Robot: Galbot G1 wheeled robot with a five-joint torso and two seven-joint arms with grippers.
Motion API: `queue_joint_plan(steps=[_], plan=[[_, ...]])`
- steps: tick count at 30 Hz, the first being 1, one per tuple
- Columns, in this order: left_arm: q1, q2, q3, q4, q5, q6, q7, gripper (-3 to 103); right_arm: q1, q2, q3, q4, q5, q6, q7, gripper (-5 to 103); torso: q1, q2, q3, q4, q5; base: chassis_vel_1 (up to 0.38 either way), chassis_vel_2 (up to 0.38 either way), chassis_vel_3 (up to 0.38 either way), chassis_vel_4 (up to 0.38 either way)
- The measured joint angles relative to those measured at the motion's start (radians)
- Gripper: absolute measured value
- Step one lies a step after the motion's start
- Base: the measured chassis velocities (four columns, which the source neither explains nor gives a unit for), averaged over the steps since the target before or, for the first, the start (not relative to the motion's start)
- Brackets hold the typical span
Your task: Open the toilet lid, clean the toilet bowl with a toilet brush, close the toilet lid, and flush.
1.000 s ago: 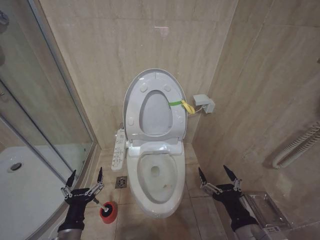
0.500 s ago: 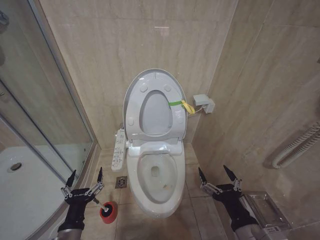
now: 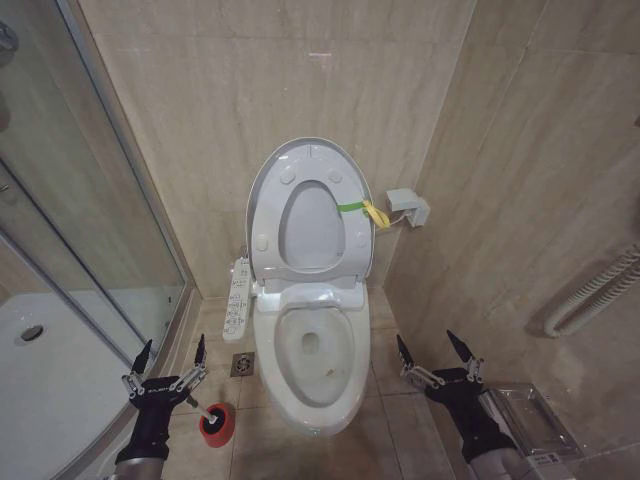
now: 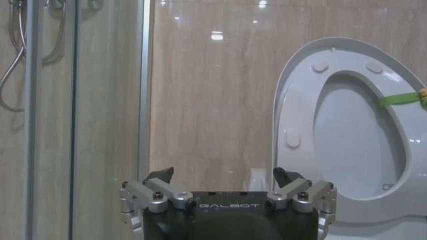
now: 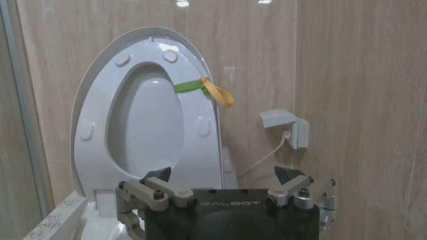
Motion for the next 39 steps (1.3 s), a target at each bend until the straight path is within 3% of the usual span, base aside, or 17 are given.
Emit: queue_joint_plan(steps=[9,11,12,15,20,23,24,28,32,39], plan=[[-0.005,-0.001,0.000,0.001,0.000,0.010,0.004,100,0.000,0.000,0.000,0.000,0.000,0.000,0.000,100,0.000,0.000,0.000,0.0001,0.0001,0.000,0.000,0.000,0.000],[-0.034,-0.005,0.000,0.018,-0.001,0.066,0.024,100,0.000,0.000,0.000,0.000,0.000,0.000,0.000,100,0.000,0.000,0.000,0.0001,0.0000,0.000,0.000,0.000,0.000],[-0.034,-0.005,0.000,0.018,-0.001,0.066,0.024,100,0.000,0.000,0.000,0.000,0.000,0.000,0.000,100,0.000,0.000,0.000,0.0001,0.0000,0.000,0.000,0.000,0.000],[-0.089,-0.016,0.000,0.050,-0.005,0.178,0.067,100,0.000,0.000,0.000,0.000,0.000,0.000,0.000,100,0.000,0.000,0.000,0.0000,0.0000,0.000,0.000,0.000,0.000],[-0.118,-0.020,0.000,0.064,-0.006,0.228,0.084,100,0.000,0.000,0.000,0.000,0.000,0.000,0.000,100,0.000,0.000,0.000,0.0001,0.0003,0.000,0.000,0.000,0.000],[-0.166,-0.026,0.003,0.092,-0.014,0.311,0.100,100,0.000,0.000,0.000,0.000,0.000,0.000,0.000,100,0.000,0.000,0.000,0.0000,-0.0001,0.000,0.000,0.000,0.000],[-0.166,-0.026,0.003,0.092,-0.014,0.311,0.100,100,0.000,0.000,0.000,0.000,0.000,0.000,0.000,100,0.000,0.000,0.000,0.0000,-0.0001,0.000,0.000,0.000,0.000],[-0.240,-0.035,0.009,0.133,-0.027,0.440,0.125,100,0.000,0.000,0.000,0.000,0.000,0.000,0.000,100,0.000,0.000,0.000,-0.0003,-0.0002,0.000,0.000,0.000,0.000],[-0.200,-0.018,0.040,0.104,-0.027,0.469,0.125,100,0.000,0.000,0.000,0.000,0.000,0.000,0.000,100,0.000,0.000,0.000,0.0002,0.0001,0.000,0.000,0.000,0.000],[-0.109,-0.026,0.069,0.059,-0.003,0.447,0.089,100,0.000,0.000,0.000,0.000,0.000,0.000,0.000,100,0.000,0.000,0.000,0.0002,0.0001,0.000,0.000,0.000,0.000]])
